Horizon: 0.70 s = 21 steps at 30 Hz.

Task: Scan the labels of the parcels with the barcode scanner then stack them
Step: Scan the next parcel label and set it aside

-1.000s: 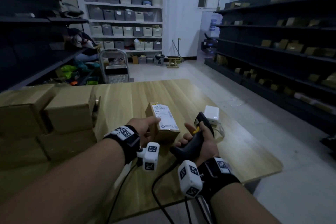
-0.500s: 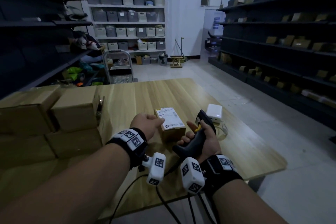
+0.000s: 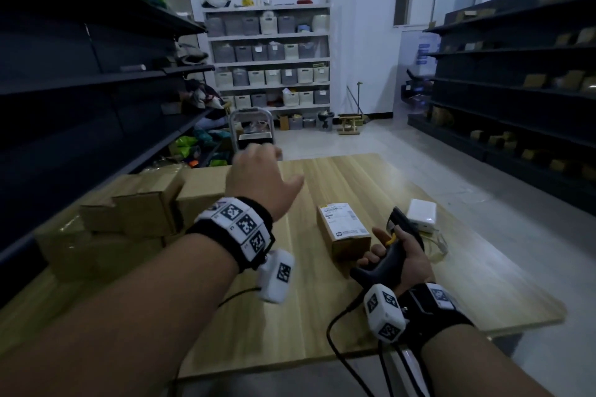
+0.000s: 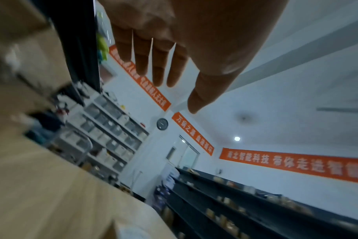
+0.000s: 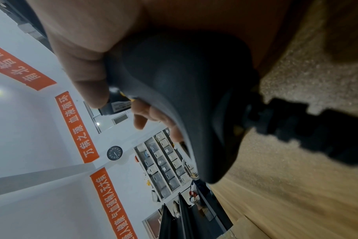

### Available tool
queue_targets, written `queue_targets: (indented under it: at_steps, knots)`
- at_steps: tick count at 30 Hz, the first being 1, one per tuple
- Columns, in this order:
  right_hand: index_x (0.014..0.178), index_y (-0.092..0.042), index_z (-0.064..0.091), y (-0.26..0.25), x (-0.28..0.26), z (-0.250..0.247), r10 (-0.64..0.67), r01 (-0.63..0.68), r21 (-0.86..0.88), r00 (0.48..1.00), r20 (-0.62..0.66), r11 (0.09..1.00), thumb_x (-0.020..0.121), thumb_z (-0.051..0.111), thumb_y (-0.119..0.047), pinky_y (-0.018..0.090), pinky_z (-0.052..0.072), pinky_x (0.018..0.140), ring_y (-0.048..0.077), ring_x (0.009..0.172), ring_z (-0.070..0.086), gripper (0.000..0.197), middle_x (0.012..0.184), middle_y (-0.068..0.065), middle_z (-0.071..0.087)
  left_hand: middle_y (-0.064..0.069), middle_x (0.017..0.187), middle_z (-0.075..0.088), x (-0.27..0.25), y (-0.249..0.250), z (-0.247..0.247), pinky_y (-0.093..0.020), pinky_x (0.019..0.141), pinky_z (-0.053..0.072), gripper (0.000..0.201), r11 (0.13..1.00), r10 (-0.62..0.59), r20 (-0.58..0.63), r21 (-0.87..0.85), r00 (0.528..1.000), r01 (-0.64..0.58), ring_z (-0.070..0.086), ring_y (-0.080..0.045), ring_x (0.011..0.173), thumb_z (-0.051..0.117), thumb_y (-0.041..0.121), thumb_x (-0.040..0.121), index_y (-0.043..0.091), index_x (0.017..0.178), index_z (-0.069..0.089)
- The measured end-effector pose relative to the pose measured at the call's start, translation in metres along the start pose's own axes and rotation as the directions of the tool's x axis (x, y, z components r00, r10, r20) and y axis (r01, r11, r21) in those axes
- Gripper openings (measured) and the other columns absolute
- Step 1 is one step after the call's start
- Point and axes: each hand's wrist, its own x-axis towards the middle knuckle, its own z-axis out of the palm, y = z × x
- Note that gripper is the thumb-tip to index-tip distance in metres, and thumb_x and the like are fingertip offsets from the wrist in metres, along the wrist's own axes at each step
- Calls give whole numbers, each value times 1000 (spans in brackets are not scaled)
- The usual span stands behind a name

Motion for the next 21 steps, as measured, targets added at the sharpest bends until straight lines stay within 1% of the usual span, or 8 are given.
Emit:
queue_targets:
  at_steps: [2,4,6,8,12,14,18,21]
  knots:
    - [109,-9,63,0,0,0,2,-2,-2,1000,-8,1000,88,70,-43,32,41,63,20,53,41,40,65,3,40,-7,147,57,16,-18,-9,-51,116,45,74,970,-82,45,234,996,69,50,-34,138,66,69,89,21,144,60]
    - [109,-10,63,0,0,-1,3,-3,-5,1000,-14,1000,93,67,-44,33,40,63,20,54,41,38,66,3,39,-10,156,53,25,-36,-12,-56,123,38,87,903,-177,115,415,978,114,46,-38,145,59,78,85,20,149,56]
    - [110,-10,63,0,0,-1,4,-4,-8,1000,-17,1000,88,70,-42,33,39,65,19,55,40,40,66,2,39,-12,158,51,27,-49,-9,-59,124,35,97,857,-251,176,497,952,134,42,-40,148,54,85,81,18,151,55]
    - [110,-10,64,0,1,-1,-1,1,-15,1000,-17,1000,77,75,-41,34,38,65,19,56,40,47,67,2,39,-12,157,52,24,-58,-2,-59,122,38,104,837,-280,222,533,934,124,44,-40,147,51,91,78,17,151,55]
    - [110,-10,65,0,2,-1,-4,4,-23,1000,-10,1000,72,78,-41,33,39,65,20,56,41,51,67,3,40,-8,155,54,13,-64,8,-59,118,41,98,826,-263,222,555,939,100,50,-37,142,56,88,80,21,151,54]
    - [110,-10,64,0,2,-2,-8,7,-20,1000,-12,1000,73,77,-41,33,38,65,20,57,39,50,66,3,39,-6,154,54,11,-63,9,-59,117,41,89,823,-258,214,560,942,98,49,-35,142,60,80,85,22,152,51]
    - [112,-10,63,1,2,-2,-12,12,-30,1000,-2,999,73,78,-41,33,38,65,20,57,38,53,67,2,39,0,147,55,12,-62,2,-67,107,45,62,830,-259,237,551,936,90,48,-33,139,63,59,91,28,144,53]
    - [115,-11,64,1,1,-2,-10,11,-49,1000,4,999,68,82,-41,33,40,65,19,58,40,58,67,3,41,0,147,55,12,-65,-1,-67,106,45,57,846,-250,249,527,936,86,46,-33,139,62,57,92,30,142,53]
